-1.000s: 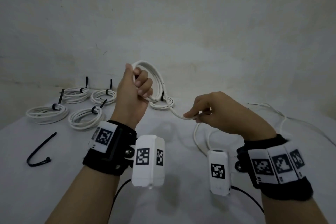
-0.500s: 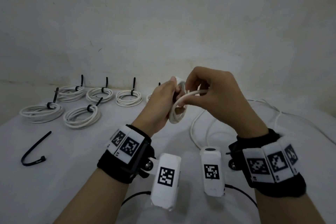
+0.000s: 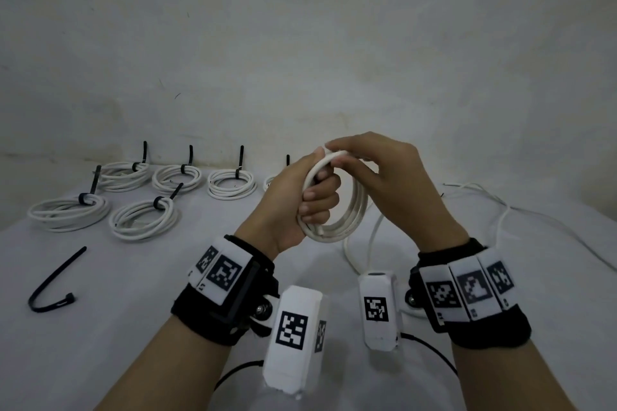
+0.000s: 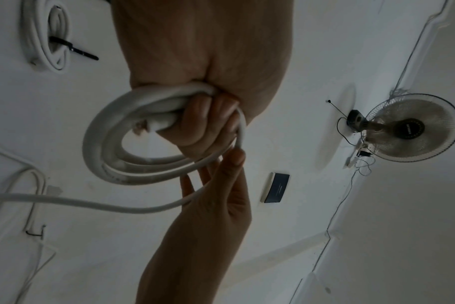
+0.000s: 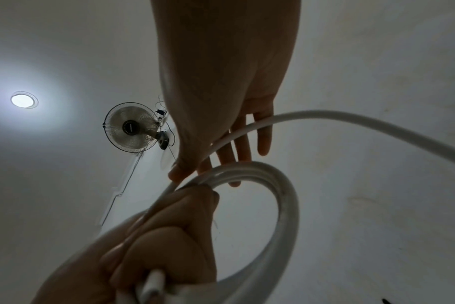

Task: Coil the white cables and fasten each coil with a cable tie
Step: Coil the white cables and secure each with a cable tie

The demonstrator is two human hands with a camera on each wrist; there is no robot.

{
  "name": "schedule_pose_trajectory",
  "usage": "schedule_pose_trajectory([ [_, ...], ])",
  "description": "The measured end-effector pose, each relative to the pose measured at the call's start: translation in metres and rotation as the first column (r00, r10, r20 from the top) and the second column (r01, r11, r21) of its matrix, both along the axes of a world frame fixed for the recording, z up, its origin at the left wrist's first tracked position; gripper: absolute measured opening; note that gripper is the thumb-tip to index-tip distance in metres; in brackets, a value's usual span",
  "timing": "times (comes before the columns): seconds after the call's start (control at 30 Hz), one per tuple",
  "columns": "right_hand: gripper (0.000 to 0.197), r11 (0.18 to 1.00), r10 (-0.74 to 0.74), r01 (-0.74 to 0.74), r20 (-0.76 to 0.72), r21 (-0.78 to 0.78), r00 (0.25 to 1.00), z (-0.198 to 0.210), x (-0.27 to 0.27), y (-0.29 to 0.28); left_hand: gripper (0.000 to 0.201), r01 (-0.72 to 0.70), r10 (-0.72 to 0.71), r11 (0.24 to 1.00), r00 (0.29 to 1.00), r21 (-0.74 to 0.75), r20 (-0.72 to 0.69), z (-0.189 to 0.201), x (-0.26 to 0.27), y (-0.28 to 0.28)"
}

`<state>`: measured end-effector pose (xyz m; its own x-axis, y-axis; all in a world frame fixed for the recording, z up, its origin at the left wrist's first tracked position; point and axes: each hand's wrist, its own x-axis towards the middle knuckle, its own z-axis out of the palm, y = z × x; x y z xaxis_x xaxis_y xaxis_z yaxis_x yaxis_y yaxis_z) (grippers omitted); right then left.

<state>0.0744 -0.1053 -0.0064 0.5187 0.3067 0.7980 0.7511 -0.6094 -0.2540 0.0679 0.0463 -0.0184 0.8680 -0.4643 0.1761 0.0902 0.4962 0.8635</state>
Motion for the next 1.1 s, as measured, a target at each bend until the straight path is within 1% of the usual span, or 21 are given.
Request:
schedule_pose_trajectory([
  [0.07,0.022,1.000,0.027,-0.027,0.035,-0.005,0.999,0.001,0.001,-0.004,0.043,0.029,-0.030,0.999,1.000,-0.019,-0.008,0.000,0.000,-0.001],
  [0.13,0.023,0.999,0.024,-0.022,0.074,-0.033,0.997,0.000,0.003,-0.007,0.044,0.043,-0.044,0.998,0.999,-0.034,-0.017,-0.001,-0.001,-0.002],
  [0.2,0.021,0.997,-0.011,0.019,0.123,-0.069,0.992,0.000,0.004,-0.007,0.044,0.031,-0.031,0.999,0.999,-0.030,-0.013,-0.003,-0.001,-0.004],
  [0.27,0.021,0.996,-0.035,0.048,0.154,-0.081,0.987,0.000,0.003,-0.005,0.045,-0.013,0.013,1.000,1.000,0.002,0.010,-0.003,-0.002,-0.006],
  [0.33,0.030,0.996,-0.046,0.057,0.162,-0.065,0.986,0.000,0.002,-0.005,0.049,-0.062,0.060,0.996,0.998,0.056,0.037,-0.003,-0.002,-0.007],
  [0.37,0.030,0.997,-0.050,0.060,0.164,-0.057,0.985,0.001,0.002,-0.006,0.051,-0.079,0.075,0.993,0.996,0.084,0.052,-0.002,-0.002,-0.008],
  [0.47,0.017,0.997,-0.062,0.068,0.146,-0.032,0.987,0.002,0.002,-0.010,0.052,-0.079,0.067,0.987,0.994,0.139,0.091,-0.001,-0.003,-0.006],
  [0.6,0.015,0.999,-0.036,0.038,0.106,-0.015,0.994,0.003,-0.001,-0.008,0.046,-0.054,0.039,0.990,0.993,0.133,0.114,0.000,-0.002,0.000],
  [0.73,0.016,0.999,-0.013,0.013,-0.008,0.030,1.000,0.004,0.000,-0.010,0.045,0.024,-0.027,0.999,0.997,0.047,0.078,0.000,0.002,0.008],
  [0.83,0.016,0.996,-0.042,0.046,-0.059,0.079,0.997,0.003,0.004,-0.021,0.041,0.046,-0.042,0.998,0.997,-0.052,0.070,0.002,0.005,0.015],
  [0.9,0.015,0.986,-0.059,0.076,-0.115,0.151,0.992,-0.001,0.009,-0.029,0.038,0.010,-0.003,0.993,0.998,-0.122,0.055,0.007,0.006,0.021],
  [1.0,0.012,0.969,-0.065,0.108,-0.192,0.221,0.979,-0.011,0.015,-0.038,0.040,-0.097,0.105,0.970,0.994,-0.224,0.026,0.014,0.009,0.028],
  [1.03,0.013,0.963,-0.039,0.093,-0.212,0.252,0.977,-0.013,0.016,-0.039,0.043,-0.127,0.134,0.958,0.991,-0.259,0.011,0.015,0.010,0.031],
  [1.1,0.021,0.948,0.023,0.057,-0.247,0.312,0.969,-0.016,0.017,-0.040,0.047,-0.176,0.177,0.933,0.984,-0.315,-0.026,0.014,0.014,0.037],
])
